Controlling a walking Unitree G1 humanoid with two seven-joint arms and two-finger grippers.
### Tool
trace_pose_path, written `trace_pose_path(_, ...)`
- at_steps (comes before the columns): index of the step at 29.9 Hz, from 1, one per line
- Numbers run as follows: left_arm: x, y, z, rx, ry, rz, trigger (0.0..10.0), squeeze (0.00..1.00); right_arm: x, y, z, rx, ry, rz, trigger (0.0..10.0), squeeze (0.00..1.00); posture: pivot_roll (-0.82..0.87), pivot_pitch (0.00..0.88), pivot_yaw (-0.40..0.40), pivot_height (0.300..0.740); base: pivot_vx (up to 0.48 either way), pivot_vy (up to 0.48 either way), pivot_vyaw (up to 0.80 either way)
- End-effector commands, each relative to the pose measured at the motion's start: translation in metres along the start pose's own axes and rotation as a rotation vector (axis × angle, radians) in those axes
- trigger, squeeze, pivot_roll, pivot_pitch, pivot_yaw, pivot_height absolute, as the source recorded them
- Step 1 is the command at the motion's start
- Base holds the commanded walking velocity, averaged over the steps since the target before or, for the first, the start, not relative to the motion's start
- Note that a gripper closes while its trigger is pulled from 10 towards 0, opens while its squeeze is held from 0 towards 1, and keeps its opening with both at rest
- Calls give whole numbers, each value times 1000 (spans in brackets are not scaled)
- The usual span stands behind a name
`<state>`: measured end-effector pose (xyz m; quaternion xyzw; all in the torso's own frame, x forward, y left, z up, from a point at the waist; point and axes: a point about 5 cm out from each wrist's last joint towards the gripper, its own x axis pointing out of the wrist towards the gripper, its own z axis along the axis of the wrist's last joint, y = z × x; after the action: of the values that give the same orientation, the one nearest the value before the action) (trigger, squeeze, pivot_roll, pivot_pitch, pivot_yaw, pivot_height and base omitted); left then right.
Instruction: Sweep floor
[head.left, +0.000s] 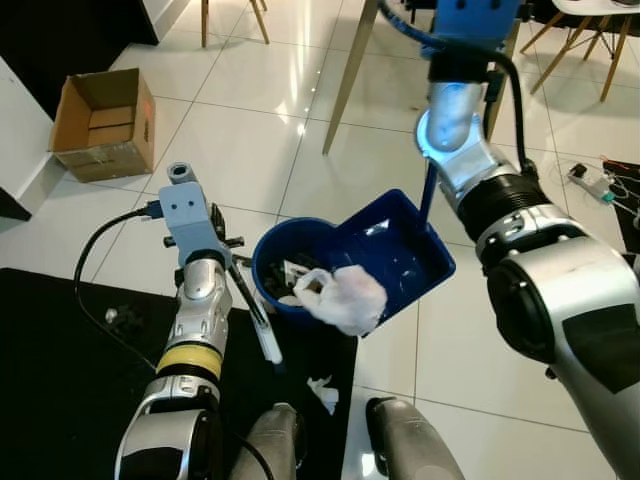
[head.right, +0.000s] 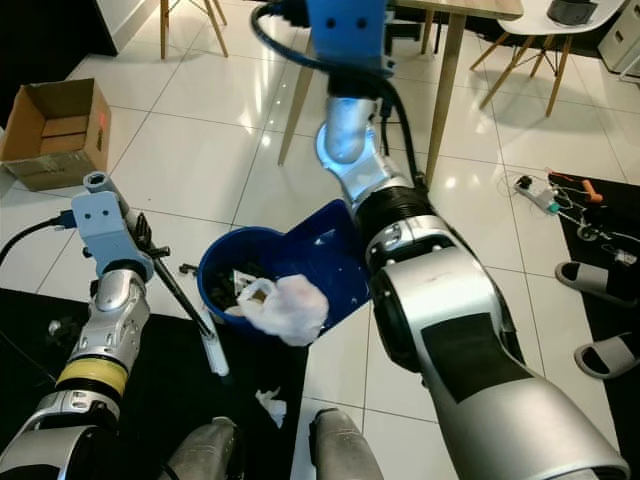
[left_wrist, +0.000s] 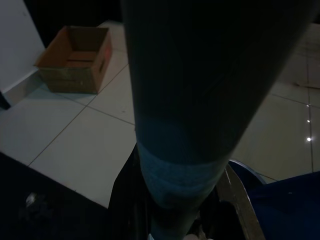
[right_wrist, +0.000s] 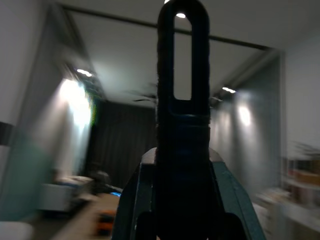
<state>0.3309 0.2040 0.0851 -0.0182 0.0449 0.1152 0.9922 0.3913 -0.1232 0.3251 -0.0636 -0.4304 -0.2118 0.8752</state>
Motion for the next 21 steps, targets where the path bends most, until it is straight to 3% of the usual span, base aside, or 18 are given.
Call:
trace_pose_path(1, 2, 8, 6, 7, -30, 13, 10000, 0, 18, -21, 0, -44, 19, -112, 10000, 0, -37, 99, -38, 740, 0, 0, 0)
trace_pose_path(7, 3, 8, 7, 9, -33, 12, 10000, 0, 28, -46, -6, -158, 0, -179, 10000, 0, -33, 100, -36, 740, 0, 0, 0)
trace_pose_path(11, 3, 8, 7, 12, -32, 12, 10000, 0, 30, -58, -10, -183, 9, -215, 10000, 0, -35, 101, -32, 740, 0, 0, 0)
trace_pose_path(21, 4, 1, 8, 12, -30, -1, 10000, 0, 29, -58, -11, -191, 19, -218, 10000, 0, -35, 98, -28, 740, 0, 0, 0)
